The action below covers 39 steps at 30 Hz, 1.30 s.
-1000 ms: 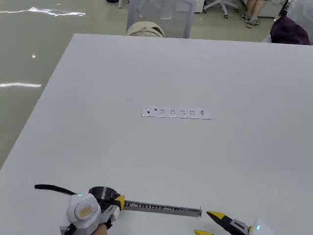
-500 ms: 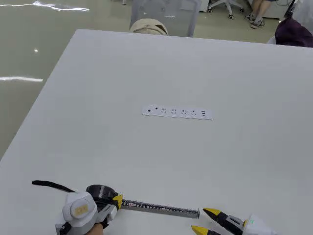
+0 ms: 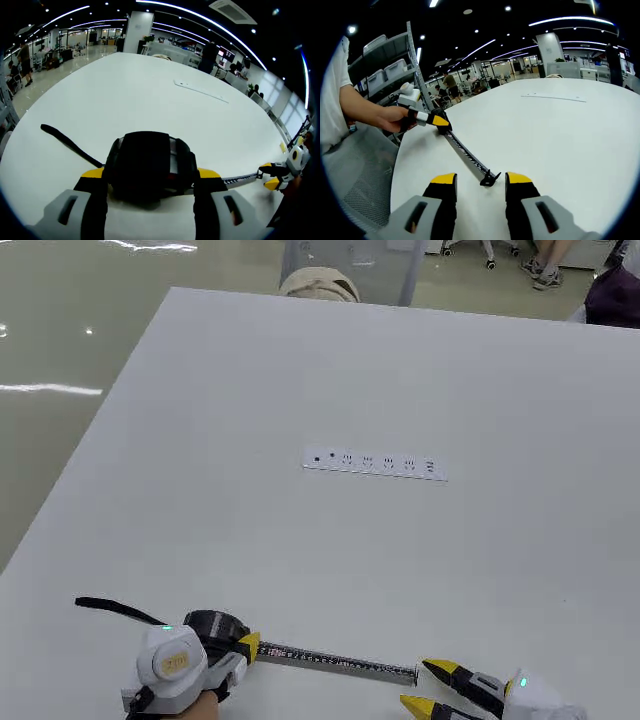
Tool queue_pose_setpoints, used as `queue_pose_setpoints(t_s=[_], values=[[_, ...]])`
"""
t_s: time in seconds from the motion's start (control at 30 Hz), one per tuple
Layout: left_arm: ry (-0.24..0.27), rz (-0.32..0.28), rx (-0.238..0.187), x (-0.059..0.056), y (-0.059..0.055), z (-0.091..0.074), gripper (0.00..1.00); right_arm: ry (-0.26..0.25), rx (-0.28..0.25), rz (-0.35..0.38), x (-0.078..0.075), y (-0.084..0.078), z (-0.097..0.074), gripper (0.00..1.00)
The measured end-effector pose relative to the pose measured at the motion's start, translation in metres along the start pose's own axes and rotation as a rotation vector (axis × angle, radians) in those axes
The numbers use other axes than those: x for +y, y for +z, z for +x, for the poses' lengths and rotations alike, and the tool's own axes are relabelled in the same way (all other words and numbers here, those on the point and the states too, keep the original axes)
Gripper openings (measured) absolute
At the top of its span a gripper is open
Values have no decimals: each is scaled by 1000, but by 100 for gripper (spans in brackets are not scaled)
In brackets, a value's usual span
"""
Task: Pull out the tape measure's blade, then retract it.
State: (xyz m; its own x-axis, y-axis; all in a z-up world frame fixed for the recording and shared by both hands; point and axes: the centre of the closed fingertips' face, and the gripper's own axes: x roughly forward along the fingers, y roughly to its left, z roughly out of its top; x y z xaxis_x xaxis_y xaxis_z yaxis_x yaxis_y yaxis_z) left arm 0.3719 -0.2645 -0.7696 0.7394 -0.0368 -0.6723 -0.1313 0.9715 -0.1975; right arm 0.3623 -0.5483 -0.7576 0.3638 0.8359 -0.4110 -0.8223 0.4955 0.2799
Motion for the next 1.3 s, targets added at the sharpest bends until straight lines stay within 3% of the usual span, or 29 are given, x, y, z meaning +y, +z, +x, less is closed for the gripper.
queue_pose_setpoints(t_s=[0.53,0.97,1.3], values=[[-4,8,-3,0,-1,1,68,40,8,21,1,-5,13,32],[-4,24,-5,0,-1,1,68,47,1,37,-4,-6,12,24],[-6,28,-8,0,-1,1,68,86,16,36,-6,-9,11,17]])
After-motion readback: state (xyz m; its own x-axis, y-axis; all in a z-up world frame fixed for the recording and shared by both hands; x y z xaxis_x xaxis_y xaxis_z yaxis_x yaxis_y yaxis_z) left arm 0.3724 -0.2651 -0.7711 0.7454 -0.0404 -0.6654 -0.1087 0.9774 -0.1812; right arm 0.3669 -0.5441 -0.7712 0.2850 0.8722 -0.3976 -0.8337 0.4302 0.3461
